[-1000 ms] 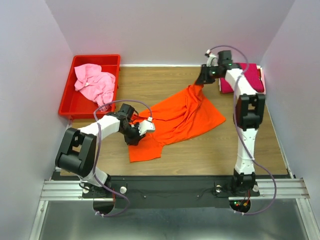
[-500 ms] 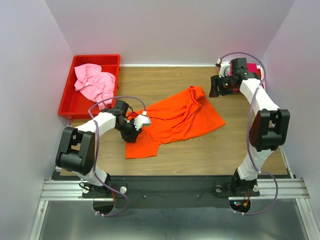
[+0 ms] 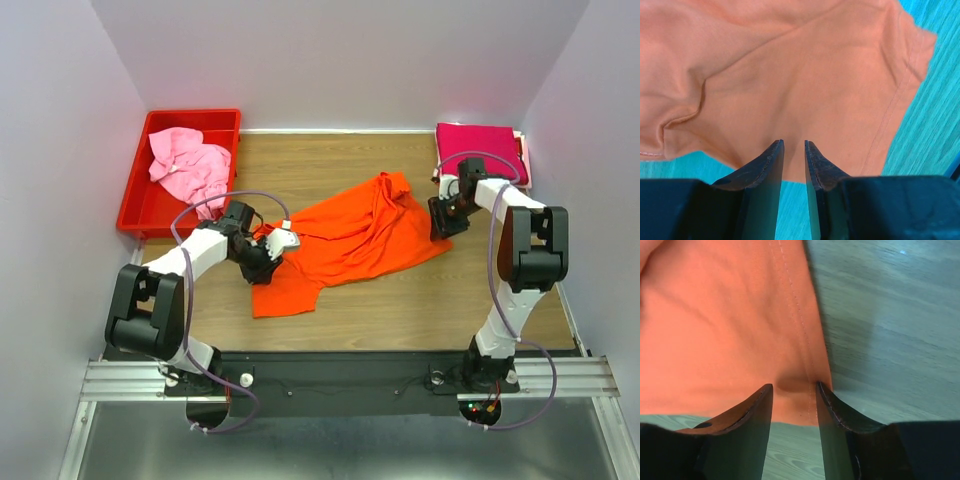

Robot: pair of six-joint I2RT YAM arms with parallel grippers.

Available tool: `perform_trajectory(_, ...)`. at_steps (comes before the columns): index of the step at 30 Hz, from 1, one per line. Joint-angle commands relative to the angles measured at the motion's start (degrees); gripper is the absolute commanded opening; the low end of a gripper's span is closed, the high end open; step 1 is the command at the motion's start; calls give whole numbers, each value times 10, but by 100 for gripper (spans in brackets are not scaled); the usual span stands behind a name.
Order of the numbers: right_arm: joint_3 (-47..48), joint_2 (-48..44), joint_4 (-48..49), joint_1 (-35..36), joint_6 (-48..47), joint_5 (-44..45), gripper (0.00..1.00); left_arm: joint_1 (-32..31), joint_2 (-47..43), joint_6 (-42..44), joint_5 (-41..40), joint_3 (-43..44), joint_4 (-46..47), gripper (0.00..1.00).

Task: Fold and stack the t-shirts
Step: Flatten the tshirt out

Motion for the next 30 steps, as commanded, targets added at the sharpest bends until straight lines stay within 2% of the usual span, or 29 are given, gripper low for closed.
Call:
perform_trajectory(1, -7, -11, 11, -19, -11, 4, 46, -1, -29, -1, 5, -16, -7, 35)
perform_trajectory(7, -27, -30, 10, -22, -21, 23, 42, 3, -30, -3, 1, -21, -6, 35)
perform_trajectory(11, -74, -38, 9, -23, -24, 46, 40, 7, -29, -12, 0, -15, -2, 35)
perform_trajectory(15, -123, -96, 8, -25, -52, 30, 42, 13, -31, -9, 1, -12, -8, 35)
perform_trajectory(17, -126, -153, 8, -27, -68, 15, 45, 16, -31, -3, 4, -9, -17, 35)
perform_trajectory(20, -119, -217, 7, -27, -135, 8, 54, 21, -31, 2, 12, -1, -30, 35)
perform_trajectory(22, -114, -241, 0, -27, -178, 0, 55, 24, -31, 3, 18, 5, -37, 35)
perform_trajectory(30, -150, -265, -80, -27, -529, -16, 47, 27, -25, 5, 29, 26, -60, 36)
